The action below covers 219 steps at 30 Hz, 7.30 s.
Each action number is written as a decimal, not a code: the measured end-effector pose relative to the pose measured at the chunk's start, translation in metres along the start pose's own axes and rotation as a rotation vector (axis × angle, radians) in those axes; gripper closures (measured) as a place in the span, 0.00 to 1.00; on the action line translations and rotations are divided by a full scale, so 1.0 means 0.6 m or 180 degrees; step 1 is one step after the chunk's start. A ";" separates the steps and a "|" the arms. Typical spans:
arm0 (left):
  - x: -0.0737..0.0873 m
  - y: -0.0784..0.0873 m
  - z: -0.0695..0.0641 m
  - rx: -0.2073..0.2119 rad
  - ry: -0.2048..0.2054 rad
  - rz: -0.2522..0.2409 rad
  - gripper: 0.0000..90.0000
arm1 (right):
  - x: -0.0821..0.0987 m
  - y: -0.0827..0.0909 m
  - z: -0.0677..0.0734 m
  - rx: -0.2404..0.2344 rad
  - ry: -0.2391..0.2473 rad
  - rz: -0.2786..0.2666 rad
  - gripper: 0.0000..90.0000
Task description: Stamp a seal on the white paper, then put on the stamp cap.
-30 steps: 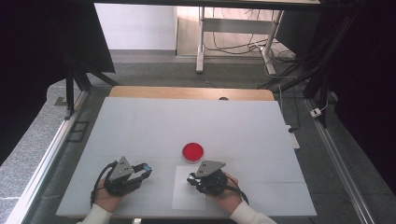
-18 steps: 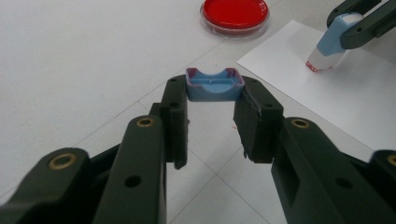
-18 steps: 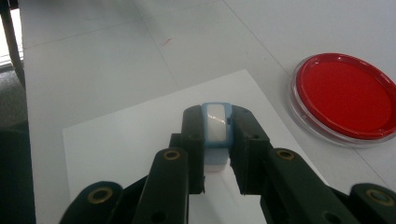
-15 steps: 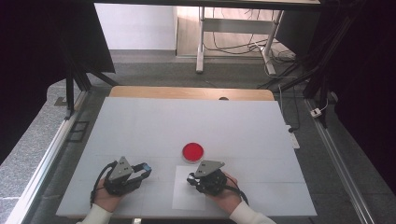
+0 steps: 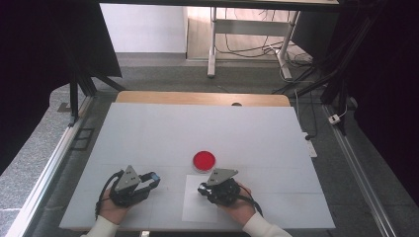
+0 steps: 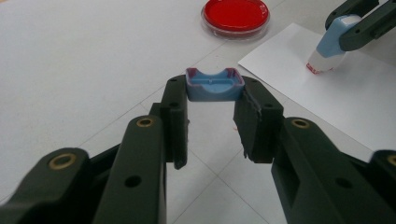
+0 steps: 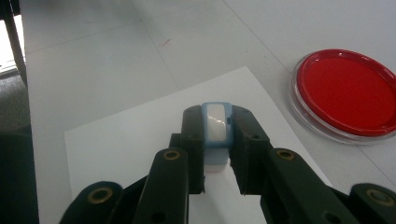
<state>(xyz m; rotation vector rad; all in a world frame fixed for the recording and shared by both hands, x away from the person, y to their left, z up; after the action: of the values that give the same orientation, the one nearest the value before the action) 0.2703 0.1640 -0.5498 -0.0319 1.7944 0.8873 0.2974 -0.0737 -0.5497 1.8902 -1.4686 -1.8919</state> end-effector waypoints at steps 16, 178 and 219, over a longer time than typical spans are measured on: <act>0.001 0.002 0.004 0.0009 0.0026 -0.0016 0.73 | -0.013 0.024 -0.019 -0.0072 -0.0285 -0.0319 0.84; -0.101 -0.154 -0.105 0.0481 -0.0502 0.0072 0.72 | -0.055 0.084 -0.069 -0.0126 -0.1360 -0.0973 0.84; -0.100 -0.158 -0.107 0.0247 -0.0639 0.0081 0.72 | -0.050 0.077 -0.055 0.0026 -0.1594 -0.0811 0.84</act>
<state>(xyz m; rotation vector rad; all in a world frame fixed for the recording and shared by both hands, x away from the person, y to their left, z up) 0.2837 0.0353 -0.5433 0.1261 1.6428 0.8087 0.3058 -0.0966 -0.4903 1.7562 -1.3912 -2.6291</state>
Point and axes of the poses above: each handheld gripper's, and its own axes: y roughly backward along the jaws, x roughly out of its underside, z roughly to its left, the point moved 6 cm from there along -y, roughly forward along the jaws, and after that the axes turned 15 degrees about x, right-handed, at the moved point
